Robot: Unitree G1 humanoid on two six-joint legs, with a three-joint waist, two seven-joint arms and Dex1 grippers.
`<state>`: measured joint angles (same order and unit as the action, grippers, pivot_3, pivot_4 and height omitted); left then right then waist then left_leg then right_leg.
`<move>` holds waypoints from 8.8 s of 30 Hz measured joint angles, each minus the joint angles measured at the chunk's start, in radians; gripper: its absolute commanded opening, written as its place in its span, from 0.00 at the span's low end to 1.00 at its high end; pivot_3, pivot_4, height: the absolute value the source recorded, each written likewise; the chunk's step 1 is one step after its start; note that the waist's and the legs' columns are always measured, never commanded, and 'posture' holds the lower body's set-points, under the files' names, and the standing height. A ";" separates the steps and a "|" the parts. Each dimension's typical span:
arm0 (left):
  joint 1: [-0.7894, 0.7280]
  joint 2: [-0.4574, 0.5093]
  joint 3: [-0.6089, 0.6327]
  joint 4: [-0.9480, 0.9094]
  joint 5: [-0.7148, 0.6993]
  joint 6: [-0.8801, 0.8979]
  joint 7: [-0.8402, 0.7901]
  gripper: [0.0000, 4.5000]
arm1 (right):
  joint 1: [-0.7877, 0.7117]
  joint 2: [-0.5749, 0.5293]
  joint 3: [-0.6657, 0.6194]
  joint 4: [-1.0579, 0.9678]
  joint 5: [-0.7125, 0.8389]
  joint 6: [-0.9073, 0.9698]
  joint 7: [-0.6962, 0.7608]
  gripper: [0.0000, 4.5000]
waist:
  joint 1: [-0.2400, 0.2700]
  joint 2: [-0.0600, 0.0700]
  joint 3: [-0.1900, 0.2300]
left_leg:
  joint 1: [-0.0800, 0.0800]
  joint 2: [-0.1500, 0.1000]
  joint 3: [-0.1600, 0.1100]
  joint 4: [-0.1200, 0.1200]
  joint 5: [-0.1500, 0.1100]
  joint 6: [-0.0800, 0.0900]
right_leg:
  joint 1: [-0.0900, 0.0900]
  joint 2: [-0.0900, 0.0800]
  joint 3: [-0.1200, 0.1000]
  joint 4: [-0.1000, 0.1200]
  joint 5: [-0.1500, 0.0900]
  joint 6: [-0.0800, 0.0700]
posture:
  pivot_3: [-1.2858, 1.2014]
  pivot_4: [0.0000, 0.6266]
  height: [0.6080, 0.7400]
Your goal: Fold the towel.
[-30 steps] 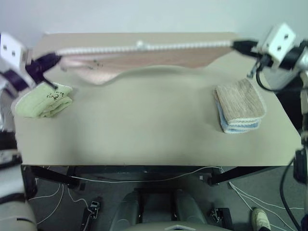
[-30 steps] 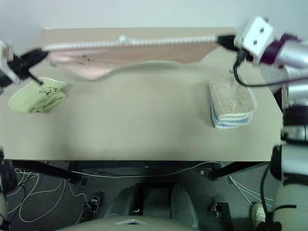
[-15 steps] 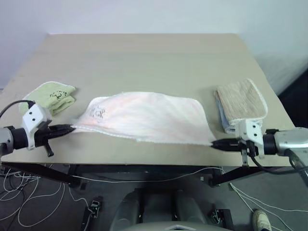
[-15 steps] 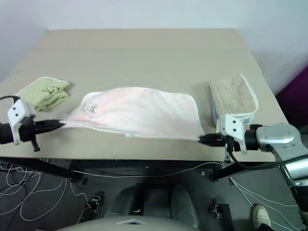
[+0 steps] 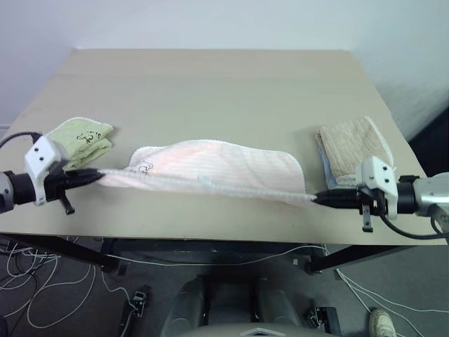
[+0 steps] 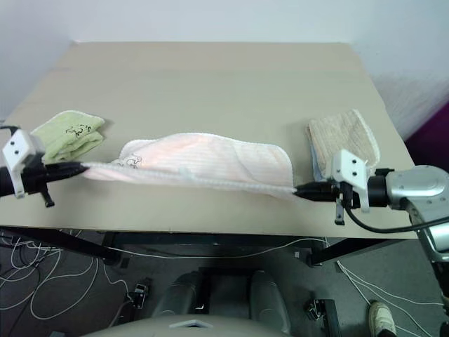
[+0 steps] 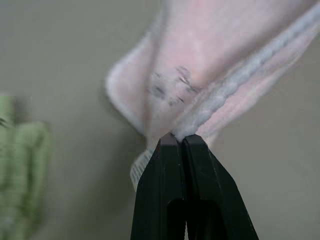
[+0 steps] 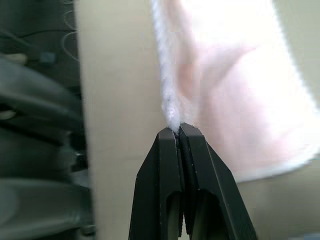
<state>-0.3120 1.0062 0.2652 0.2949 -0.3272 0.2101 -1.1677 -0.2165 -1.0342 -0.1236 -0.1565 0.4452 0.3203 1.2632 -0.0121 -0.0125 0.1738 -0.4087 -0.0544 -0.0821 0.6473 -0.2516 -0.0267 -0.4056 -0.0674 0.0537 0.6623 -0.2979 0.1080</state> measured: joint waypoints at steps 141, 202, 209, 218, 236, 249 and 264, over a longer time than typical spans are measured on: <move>-0.249 -0.356 -0.234 0.058 0.141 -0.237 0.155 1.00 | -0.512 0.626 0.443 0.181 0.294 0.616 -0.941 0.01 | -0.006 -0.004 -0.003 | -0.002 -0.001 -0.001 0.001 0.001 0.000 | -0.004 0.003 0.000 0.003 0.000 0.000 | 0.52 0.24 1.00; 0.166 -0.774 0.368 -0.492 -0.769 0.636 1.255 1.00 | -0.453 0.727 0.210 0.227 -0.119 0.122 -0.530 0.01 | -0.018 -0.004 -0.003 | 0.000 -0.001 -0.002 0.000 0.001 -0.001 | -0.002 0.003 0.000 0.002 0.000 0.000 | 0.52 0.24 1.00; 0.054 -0.784 0.388 -0.371 -0.902 0.657 1.353 1.00 | -0.425 0.722 0.196 0.177 -0.109 0.135 -0.545 0.01 | 0.009 -0.004 -0.003 | 0.000 -0.002 -0.003 0.001 0.001 -0.001 | 0.000 0.001 -0.001 0.002 0.000 0.000 | 0.52 0.24 1.00; -0.022 -0.774 0.379 -0.268 -0.951 0.675 1.395 0.80 | -0.387 0.722 0.194 0.127 -0.108 0.157 -0.576 0.00 | 0.022 -0.004 -0.003 | 0.000 -0.003 -0.002 0.001 0.001 -0.001 | 0.000 0.001 -0.001 0.001 0.000 0.000 | 0.52 0.24 1.00; -0.053 -0.732 0.369 -0.189 -0.951 0.669 1.368 0.01 | -0.318 0.719 0.195 0.044 -0.108 0.197 -0.619 0.00 | 0.014 -0.004 -0.003 | 0.000 -0.002 -0.003 0.000 0.001 -0.002 | -0.001 0.002 -0.001 0.001 0.000 0.000 | 0.52 0.24 1.00; -0.157 -0.528 0.338 -0.243 -0.938 0.656 1.177 0.01 | -0.295 0.677 0.169 0.033 -0.110 0.203 -0.646 0.00 | 0.002 -0.004 -0.003 | -0.001 -0.002 -0.003 -0.001 0.001 -0.002 | -0.001 0.002 -0.001 0.001 0.000 0.000 | 0.52 0.24 1.00; -0.329 -0.582 -0.371 -0.461 -0.576 0.733 0.890 0.01 | -0.289 0.656 0.129 0.065 -0.128 0.181 -0.693 0.00 | -0.006 -0.004 -0.003 | -0.001 -0.001 -0.001 -0.002 0.001 -0.002 | -0.002 0.004 0.001 0.001 0.000 0.000 | 0.52 0.24 1.00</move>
<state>-0.6414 0.4246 -0.1060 -0.1657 -0.9029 0.9430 -0.2779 -0.5057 -0.3785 0.0055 -0.0916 0.3172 0.5017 0.5698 -0.0183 -0.0165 0.1713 -0.4093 -0.0558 -0.0833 0.6453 -0.2504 -0.0288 -0.4076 -0.0638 0.0545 0.6629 -0.2979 0.1080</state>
